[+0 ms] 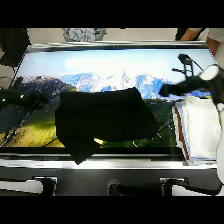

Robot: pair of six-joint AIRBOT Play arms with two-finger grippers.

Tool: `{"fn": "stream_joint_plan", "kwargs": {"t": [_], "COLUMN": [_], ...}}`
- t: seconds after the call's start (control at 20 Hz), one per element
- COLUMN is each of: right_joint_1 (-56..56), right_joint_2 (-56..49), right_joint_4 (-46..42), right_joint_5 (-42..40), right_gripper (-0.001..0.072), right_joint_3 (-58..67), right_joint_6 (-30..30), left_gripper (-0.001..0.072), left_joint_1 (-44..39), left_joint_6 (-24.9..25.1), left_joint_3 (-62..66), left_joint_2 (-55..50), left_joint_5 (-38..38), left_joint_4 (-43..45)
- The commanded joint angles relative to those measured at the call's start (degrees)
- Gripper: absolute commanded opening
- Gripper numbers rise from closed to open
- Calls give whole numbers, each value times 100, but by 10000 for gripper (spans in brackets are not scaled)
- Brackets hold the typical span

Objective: Fold the shirts.

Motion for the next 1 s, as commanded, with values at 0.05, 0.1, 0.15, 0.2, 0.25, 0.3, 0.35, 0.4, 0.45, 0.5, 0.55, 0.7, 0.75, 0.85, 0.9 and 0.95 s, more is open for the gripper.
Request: {"fn": "stream_joint_plan", "kwargs": {"t": [0.05,0.1,0.15,0.2,0.25,0.3,0.35,0.4,0.45,0.5,0.55,0.7,0.75,0.85,0.9,0.95], "right_joint_1": [-632,-625,-601,-601,-601,-601,-601,-601,-601,-601,-601,-599,-599,-599,-599,-599], "right_joint_2": [361,385,387,387,387,387,387,385,380,380,380,380,380,345,315,295], "right_joint_4": [39,94,125,157,168,173,181,175,179,181,184,282,389,785,1132,1425], "right_joint_5": [2017,1919,1818,1694,1561,1471,1375,1290,1165,1051,914,562,428,162,-9,-284], "right_gripper": [667,667,667,667,668,670,674,674,674,674,675,675,675,676,676,676], "right_joint_3": [-896,-1217,-1471,-1690,-1840,-1950,-2065,-2170,-2275,-2374,-2490,-2953,-3154,-3504,-3654,-3805], "right_joint_6": [-870,-894,-892,-894,-894,-896,-907,-916,-916,-935,-944,-960,-1058,-1143,-1283,-1318], "left_gripper": [491,492,491,491,491,491,490,490,479,432,432,217,86,29,29,29], "left_joint_1": [518,507,466,407,321,227,118,9,-98,-195,-289,-413,-411,-411,-411,-411], "left_joint_6": [0,138,199,256,317,400,444,444,444,437,413,308,315,380,378,378], "left_joint_3": [-1987,-2529,-2892,-3154,-3335,-3458,-3580,-3665,-3716,-3722,-3720,-3720,-3716,-3703,-3696,-3689], "left_joint_2": [933,1104,1163,1154,1126,1093,1082,1082,1084,1084,1084,1084,1086,1095,1106,1132], "left_joint_5": [-184,103,304,476,662,841,990,1117,1281,1438,1631,2061,2068,2057,2055,2052], "left_joint_4": [682,435,273,188,175,175,170,146,83,59,39,24,24,26,24,24]}}
